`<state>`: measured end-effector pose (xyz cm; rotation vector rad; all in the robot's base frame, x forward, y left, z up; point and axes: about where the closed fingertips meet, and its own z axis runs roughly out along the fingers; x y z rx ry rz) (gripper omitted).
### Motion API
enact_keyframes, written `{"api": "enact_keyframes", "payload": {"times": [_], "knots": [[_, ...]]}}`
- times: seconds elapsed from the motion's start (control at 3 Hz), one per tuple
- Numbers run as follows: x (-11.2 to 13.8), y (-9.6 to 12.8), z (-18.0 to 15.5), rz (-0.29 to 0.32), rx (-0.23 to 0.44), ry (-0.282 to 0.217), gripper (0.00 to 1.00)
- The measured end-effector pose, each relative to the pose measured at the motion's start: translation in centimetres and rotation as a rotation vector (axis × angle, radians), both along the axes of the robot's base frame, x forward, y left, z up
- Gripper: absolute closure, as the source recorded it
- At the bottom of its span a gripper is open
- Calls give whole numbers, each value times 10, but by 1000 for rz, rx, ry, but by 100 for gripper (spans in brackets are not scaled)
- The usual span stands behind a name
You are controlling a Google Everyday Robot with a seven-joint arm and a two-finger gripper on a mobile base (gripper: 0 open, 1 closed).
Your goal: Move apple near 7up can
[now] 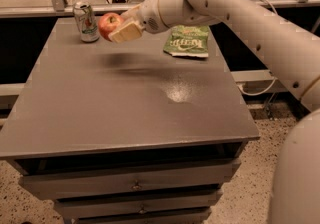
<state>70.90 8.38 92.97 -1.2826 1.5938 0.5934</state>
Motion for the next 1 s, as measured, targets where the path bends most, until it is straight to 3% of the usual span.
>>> {"api": "enact_keyframes", "payload": {"times": [0.33,1.0], "knots": [[42,27,-11,-16,-9,29,100],[78,55,-45,-38,-28,114,98]]}}
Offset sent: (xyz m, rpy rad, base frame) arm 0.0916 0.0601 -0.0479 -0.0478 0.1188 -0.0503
